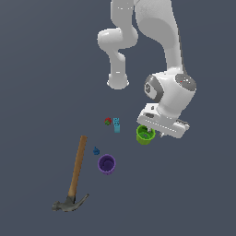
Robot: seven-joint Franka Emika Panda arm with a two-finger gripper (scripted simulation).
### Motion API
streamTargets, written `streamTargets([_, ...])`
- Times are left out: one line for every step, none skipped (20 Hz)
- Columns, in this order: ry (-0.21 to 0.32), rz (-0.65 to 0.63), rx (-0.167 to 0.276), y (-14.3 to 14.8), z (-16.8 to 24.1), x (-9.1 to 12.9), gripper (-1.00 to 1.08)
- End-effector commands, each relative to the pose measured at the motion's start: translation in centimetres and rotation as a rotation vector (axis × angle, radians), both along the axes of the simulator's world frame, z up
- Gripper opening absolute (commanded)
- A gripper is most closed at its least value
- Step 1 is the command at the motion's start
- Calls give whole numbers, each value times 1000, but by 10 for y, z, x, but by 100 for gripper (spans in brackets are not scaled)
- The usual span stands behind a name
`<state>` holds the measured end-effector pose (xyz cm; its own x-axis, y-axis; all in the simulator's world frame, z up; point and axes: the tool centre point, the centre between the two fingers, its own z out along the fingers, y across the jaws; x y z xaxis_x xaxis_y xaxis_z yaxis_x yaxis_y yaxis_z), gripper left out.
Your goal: Pick up a designated object from a clutter of objects.
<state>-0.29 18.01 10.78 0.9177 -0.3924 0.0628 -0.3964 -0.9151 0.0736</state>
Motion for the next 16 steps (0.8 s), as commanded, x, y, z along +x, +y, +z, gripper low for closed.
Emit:
streamTargets([-2,-8,1,3,-3,-1,28])
streamTargets([-3,-9,1,4,-4,-1,28])
streamTargets([-3,-10,1,4,-4,-1,28])
streamTargets([-3,-10,1,4,-5,-2,28])
streamTargets([-2,-8,0,4,-4,-2,28])
streamTargets([-2,-8,0,4,-4,-1,28])
streamTargets([-2,-8,0,4,-5,-1,28])
streamTargets([-2,-8,0,4,-7,-1,28])
streamTargets([-2,-8,1,3,-10,-1,28])
streamTargets([-2,-8,1,3,-13,-1,28])
streamTargets([-2,-9,1,3,-17,-1,28])
streamTargets([-3,-9,1,2,-21,-1,28])
streamTargets([-3,-9,1,2,-25,-1,28])
streamTargets([-3,-10,1,2,-29,-1,28])
streamTargets([-3,-10,1,2,-31,-2,28])
streamTargets([-3,-10,1,2,-33,-2,28])
